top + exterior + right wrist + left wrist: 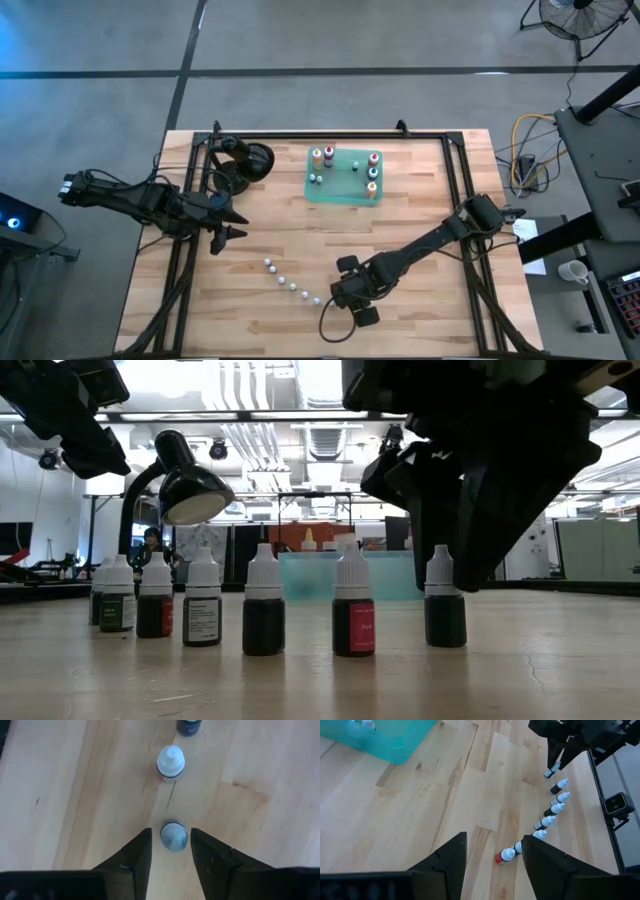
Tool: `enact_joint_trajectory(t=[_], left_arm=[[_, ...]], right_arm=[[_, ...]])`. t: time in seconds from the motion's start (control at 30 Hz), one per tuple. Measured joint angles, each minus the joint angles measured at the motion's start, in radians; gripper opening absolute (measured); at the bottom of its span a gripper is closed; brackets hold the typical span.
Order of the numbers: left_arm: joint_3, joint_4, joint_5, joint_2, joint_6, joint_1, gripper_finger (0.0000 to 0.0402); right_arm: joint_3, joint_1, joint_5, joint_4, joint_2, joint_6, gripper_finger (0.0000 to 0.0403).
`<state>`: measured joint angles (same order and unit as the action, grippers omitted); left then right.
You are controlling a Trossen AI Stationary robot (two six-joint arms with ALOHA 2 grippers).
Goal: Pick & Place food coloring
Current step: Put the right small blue food coloring bottle into the green bin
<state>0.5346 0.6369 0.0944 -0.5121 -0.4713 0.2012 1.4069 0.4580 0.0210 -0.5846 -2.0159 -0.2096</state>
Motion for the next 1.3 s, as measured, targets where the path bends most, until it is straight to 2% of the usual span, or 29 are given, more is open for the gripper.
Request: enact_joint_trajectory(t=[0.3,0.83,1.07,1.3], left_arm=[[0.0,0.0,0.0,0.0,0.0,0.0,0.0163],[0.0,0.0,0.0,0.0,0.001,0.0,0.0163],[0.0,0.0,0.0,0.0,0.001,0.0,0.0163],[0.0,0.0,0.0,0.0,0.008,0.0,0.0163]], right_arm=[[0.003,0.0,-0.002,0.013,0.0,-0.026,0.0123],[0.003,-0.004,-0.015,0.012,0.0,-0.036,0.0063],[0.04,-0.068,-0.232,-0.072,0.048,-0.209,0.006],[0.043,-0.247,-0.493,-0.086,0.21,-0.4,0.006]])
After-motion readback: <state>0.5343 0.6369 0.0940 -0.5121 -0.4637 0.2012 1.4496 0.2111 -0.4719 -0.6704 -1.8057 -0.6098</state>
